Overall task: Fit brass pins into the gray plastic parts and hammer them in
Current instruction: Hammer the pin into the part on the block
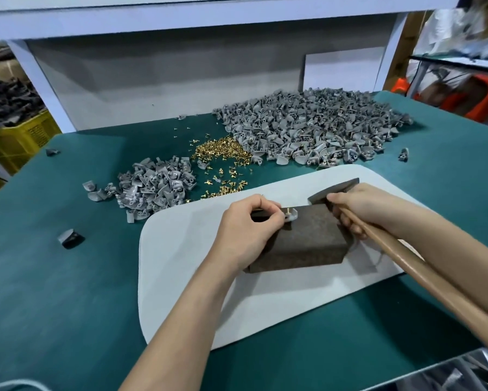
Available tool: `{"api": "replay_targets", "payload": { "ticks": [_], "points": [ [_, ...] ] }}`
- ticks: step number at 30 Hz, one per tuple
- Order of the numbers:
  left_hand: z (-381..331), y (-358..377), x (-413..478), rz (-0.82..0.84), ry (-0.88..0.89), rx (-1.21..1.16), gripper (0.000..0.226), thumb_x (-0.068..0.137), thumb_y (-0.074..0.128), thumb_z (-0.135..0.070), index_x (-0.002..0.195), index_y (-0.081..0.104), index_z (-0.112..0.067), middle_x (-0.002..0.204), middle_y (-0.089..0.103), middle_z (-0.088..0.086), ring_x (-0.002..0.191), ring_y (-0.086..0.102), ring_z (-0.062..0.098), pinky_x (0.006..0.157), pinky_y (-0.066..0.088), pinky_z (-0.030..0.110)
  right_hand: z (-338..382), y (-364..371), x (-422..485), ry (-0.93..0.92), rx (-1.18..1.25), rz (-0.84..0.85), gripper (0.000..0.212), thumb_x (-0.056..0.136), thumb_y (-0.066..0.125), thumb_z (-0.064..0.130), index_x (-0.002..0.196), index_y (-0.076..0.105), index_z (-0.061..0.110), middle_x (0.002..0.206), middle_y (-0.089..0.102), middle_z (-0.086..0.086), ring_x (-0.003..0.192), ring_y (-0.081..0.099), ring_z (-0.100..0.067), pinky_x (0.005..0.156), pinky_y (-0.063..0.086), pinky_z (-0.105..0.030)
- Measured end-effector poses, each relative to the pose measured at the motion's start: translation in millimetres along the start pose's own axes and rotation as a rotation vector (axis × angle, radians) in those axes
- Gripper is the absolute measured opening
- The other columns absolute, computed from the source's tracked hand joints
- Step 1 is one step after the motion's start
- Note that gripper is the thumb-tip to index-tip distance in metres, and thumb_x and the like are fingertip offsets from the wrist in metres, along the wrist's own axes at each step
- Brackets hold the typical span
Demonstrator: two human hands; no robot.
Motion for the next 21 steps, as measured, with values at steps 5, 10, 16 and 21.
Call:
{"api": "replay_targets", "payload": {
  "ticks": [5,10,16,21],
  "points": [
    [-9.8,0.5,-2.6,0.002,0.079,0.095,0.019,0.081,0.067,-0.009,0.069,0.061,-0.022,0.091,0.069,-0.011,0.093,0.063,0.007,0.087,0.047,0.022,61.7,-34.6,-24.6,-0.28,-0.84,-0.363,0.039,0.092,0.054,0.037,0.066,0.052,0.009,0.073,0.063,-0.013,0.069,0.056,-0.028,0.067,0.046,-0.031],
    [-17.6,0.7,-3.4,0.004,0.143,0.158,0.011,0.08,0.067,-0.007,0.074,0.063,-0.015,0.092,0.069,-0.005,0.09,0.063,0.012,0.087,0.049,0.029,120.2,15.1,-79.1,-0.79,-0.582,-0.063,0.009,0.084,0.069,0.02,0.088,0.075,0.016,0.079,0.068,0.008,0.069,0.058,-0.002,0.067,0.037,-0.004],
    [-30.2,2.4,-6.3,0.009,0.237,0.274,0.007,0.077,0.069,-0.006,0.076,0.064,-0.011,0.089,0.069,-0.003,0.086,0.062,0.013,0.083,0.049,0.032,112.2,34.0,-77.1,-0.705,-0.7,-0.122,0.011,0.084,0.067,0.021,0.093,0.073,0.02,0.09,0.071,0.002,0.085,0.063,-0.013,0.082,0.047,-0.024],
    [-30.5,2.0,-5.9,0.004,0.236,0.275,0.009,0.076,0.069,-0.006,0.074,0.064,-0.013,0.088,0.07,-0.005,0.085,0.062,0.011,0.082,0.05,0.03,112.5,38.5,-75.1,-0.666,-0.753,-0.146,0.011,0.085,0.065,0.023,0.091,0.073,0.021,0.09,0.071,0.0,0.09,0.062,-0.019,0.082,0.049,-0.03]
  ]
}}
Point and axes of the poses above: each hand's wrist, its own x-axis towards the middle knuckle, its own y-axis out of the palm, z = x × y, the point moved 10 cm from there along x, towards the middle knuckle
